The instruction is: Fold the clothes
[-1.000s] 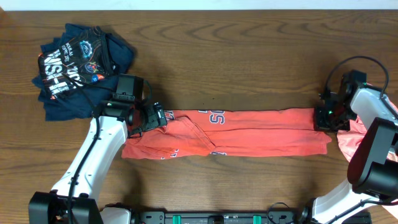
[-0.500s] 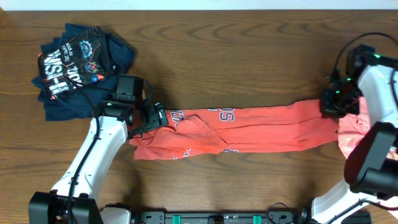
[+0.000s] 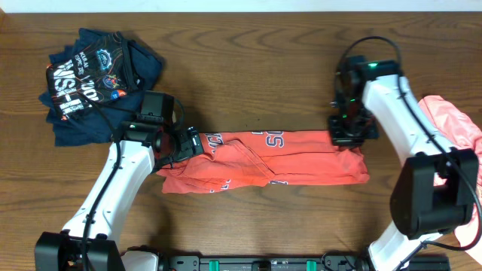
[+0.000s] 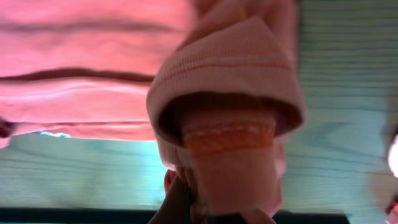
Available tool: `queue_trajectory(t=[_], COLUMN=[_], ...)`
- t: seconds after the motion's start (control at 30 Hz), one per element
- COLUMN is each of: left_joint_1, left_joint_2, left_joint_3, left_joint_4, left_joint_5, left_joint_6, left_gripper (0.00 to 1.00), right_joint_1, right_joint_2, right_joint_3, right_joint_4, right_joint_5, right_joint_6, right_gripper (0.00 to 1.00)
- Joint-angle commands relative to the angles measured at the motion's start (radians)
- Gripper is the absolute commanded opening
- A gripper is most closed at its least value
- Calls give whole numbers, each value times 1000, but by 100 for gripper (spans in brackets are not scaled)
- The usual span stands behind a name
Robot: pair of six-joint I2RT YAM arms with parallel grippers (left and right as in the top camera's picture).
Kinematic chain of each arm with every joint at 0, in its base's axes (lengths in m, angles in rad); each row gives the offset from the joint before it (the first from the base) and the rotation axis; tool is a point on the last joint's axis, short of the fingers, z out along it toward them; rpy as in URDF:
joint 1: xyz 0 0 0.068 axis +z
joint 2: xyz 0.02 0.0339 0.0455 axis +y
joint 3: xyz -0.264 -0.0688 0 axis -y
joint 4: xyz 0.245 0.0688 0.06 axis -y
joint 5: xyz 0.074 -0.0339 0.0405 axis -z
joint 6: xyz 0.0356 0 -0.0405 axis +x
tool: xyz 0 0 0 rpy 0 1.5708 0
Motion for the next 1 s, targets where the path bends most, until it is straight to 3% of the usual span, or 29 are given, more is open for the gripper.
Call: queue_trajectory(t=[0.0,0.33,0.97], left_joint_1=[3,3,3], left_joint_2=[0,0,0], left_joint_3=[18,18,18], left_joint_4=[-7,-18,-25], left_joint_5=[2,2,2], left_joint_6=[-5,-5,-5], left_gripper=[95,95,95], right_joint_1=[73,171,204], right_joint_2=[4,4,5], right_joint_3=[15,15,15], right_joint_4=[6,46,91], right_joint_5=[-8,-58,-157], right_joint_6=[100,163,163], right_gripper=[1,3,5])
